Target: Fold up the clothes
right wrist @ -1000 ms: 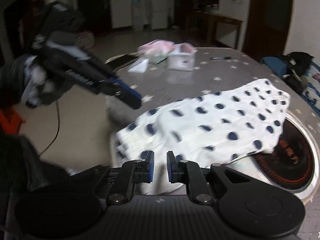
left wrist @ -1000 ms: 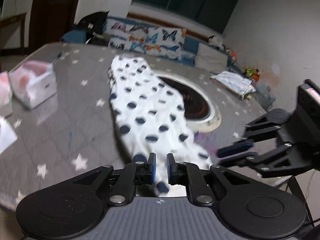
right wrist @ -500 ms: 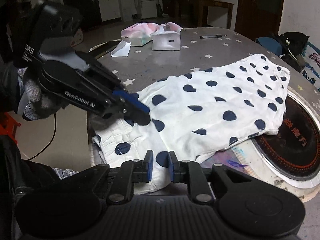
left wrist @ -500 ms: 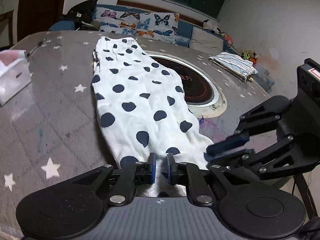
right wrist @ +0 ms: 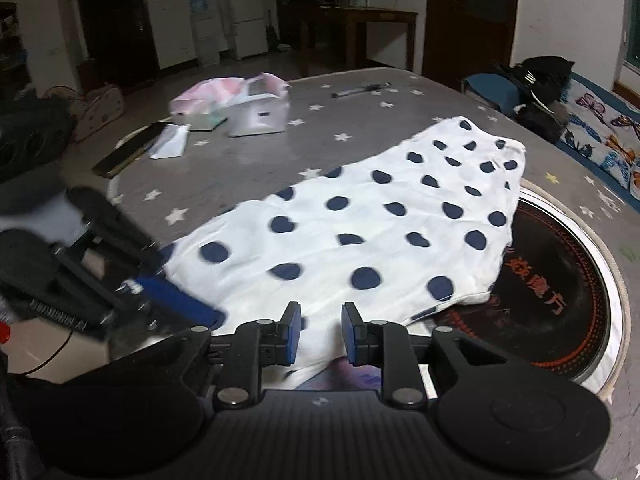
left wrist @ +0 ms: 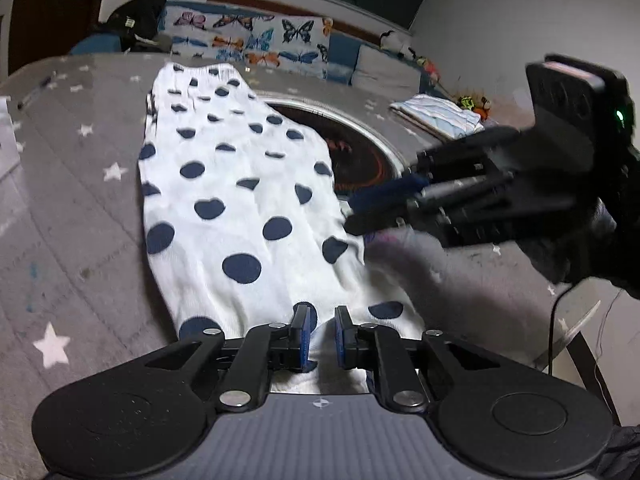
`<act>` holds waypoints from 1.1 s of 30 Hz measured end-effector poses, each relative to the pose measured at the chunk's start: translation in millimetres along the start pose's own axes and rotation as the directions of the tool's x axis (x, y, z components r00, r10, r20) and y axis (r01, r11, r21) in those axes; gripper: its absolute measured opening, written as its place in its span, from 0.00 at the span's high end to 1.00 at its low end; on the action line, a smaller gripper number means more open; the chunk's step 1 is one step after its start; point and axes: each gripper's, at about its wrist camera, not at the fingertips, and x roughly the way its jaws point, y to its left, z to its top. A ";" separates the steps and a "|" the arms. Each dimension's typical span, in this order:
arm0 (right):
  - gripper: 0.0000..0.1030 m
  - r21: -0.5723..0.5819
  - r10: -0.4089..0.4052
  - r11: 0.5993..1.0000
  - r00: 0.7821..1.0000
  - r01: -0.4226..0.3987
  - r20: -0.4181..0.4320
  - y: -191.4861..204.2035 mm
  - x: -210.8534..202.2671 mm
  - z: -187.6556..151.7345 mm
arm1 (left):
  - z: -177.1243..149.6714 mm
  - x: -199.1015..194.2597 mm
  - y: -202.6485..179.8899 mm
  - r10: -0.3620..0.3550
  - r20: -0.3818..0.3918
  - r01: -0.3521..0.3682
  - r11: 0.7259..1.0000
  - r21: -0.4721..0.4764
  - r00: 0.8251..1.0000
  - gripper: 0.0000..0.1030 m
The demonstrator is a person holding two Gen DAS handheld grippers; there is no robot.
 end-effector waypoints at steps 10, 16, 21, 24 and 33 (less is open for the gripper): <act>0.64 0.071 -0.070 0.995 0.997 0.067 0.038 -63.0 30.5 44.3 | 23.6 -13.4 4.0 -0.012 0.097 0.013 1.000 -0.010 0.995 0.60; 0.58 0.167 -0.137 0.978 0.989 0.126 0.057 -126.4 68.9 84.4 | 35.2 -1.8 17.0 0.007 0.095 -0.001 0.998 -0.067 0.995 0.55; 0.52 0.238 -0.154 0.962 0.986 0.134 0.068 -181.7 102.1 111.3 | 41.3 6.0 26.1 0.029 0.078 -0.021 0.995 -0.101 0.997 0.52; 0.52 0.298 -0.134 0.949 0.987 0.102 0.090 -212.3 120.6 123.3 | 42.9 7.6 29.4 0.038 0.075 -0.029 0.993 -0.116 0.996 0.51; 0.49 0.338 -0.136 0.936 0.987 0.099 0.088 -251.5 161.0 140.3 | 48.0 13.8 36.2 0.058 0.055 -0.051 0.990 -0.134 0.997 0.49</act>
